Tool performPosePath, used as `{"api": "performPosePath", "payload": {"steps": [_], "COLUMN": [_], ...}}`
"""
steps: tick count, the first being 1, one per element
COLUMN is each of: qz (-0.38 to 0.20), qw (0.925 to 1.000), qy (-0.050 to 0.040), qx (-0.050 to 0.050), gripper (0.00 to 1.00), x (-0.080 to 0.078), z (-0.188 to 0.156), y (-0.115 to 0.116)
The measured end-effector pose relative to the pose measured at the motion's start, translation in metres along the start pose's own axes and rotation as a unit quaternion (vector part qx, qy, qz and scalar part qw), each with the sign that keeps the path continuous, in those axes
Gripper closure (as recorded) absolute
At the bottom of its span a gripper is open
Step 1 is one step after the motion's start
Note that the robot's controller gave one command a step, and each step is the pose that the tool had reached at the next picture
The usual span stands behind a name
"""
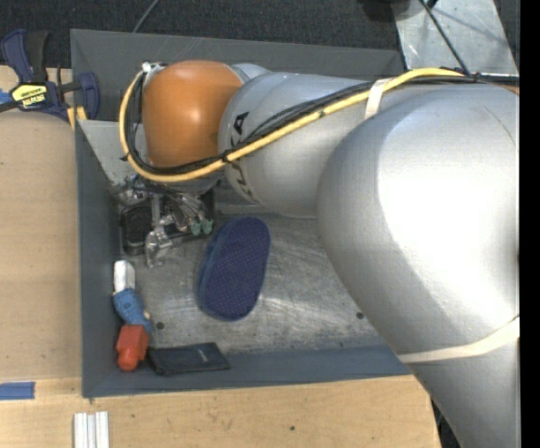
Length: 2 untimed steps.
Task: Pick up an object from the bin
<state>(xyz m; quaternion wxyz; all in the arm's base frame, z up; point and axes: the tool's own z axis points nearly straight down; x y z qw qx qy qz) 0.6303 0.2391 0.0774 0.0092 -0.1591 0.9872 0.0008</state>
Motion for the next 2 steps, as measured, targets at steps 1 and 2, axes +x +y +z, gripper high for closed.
{"api": "performPosePath", "payload": {"steps": [1, 2], "qz": [0.012, -0.002], "qw": [0.9999, 1.0000], "qy": [0.0063, 0.0077], "qx": [-0.001, 0.000], "gripper": [1.00, 1.00], "x": [0.016, 0.034], "z": [-0.007, -0.173], "y": [-0.008, -0.010]}}
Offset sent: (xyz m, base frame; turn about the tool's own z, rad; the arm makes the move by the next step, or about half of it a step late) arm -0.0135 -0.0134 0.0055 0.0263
